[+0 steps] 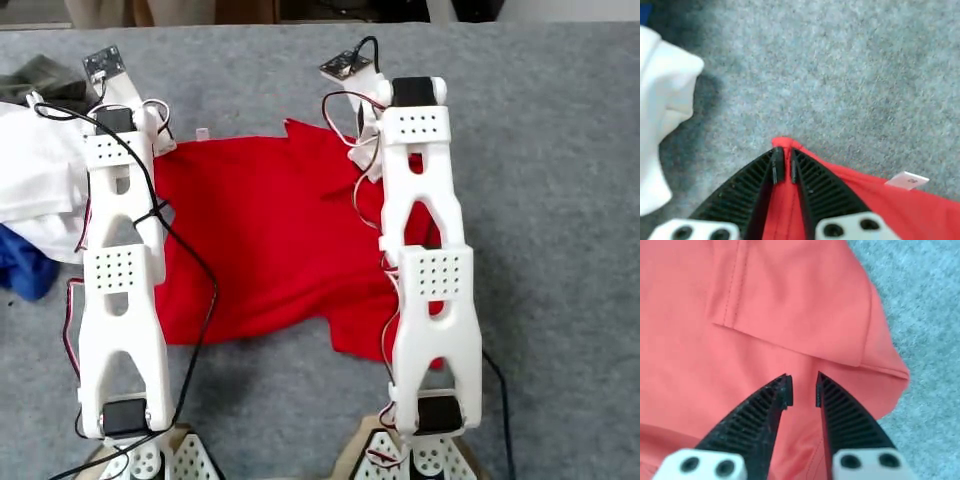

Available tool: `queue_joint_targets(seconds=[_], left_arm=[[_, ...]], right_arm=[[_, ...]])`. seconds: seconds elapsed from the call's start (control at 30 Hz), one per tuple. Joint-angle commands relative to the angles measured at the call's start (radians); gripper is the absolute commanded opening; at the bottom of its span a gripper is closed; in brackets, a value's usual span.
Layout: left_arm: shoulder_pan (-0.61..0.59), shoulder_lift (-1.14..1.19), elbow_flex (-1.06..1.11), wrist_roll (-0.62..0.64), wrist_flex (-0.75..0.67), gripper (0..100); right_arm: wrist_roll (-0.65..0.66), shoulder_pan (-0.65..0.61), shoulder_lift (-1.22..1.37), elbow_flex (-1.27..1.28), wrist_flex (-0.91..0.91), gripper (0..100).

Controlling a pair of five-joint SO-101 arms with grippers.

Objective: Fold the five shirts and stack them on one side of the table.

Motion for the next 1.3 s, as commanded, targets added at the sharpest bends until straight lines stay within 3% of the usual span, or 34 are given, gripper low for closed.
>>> queue_joint_targets(seconds=[0.0,0.27,0.67,1.27], left_arm=[[0.005,-0.005,-0.071,0.0,0.044,2],[0.005,-0.005,-0.078,0.0,0.054,2],[0.003,-0.005,-0.086,0.0,0.081,2],[0.005,-0.005,-0.087,-0.046,0.075,2]], right_arm=[[-0.014,-0.038,-0.051,-0.051,0.028,10.4],[-0.071,-0.202,-0.196,0.177,0.021,10.6],[-0.163,-0.285,-0.084,0.174,-0.117,16.1],[-0.071,-0.191,-0.012,0.18,-0.169,16.1]])
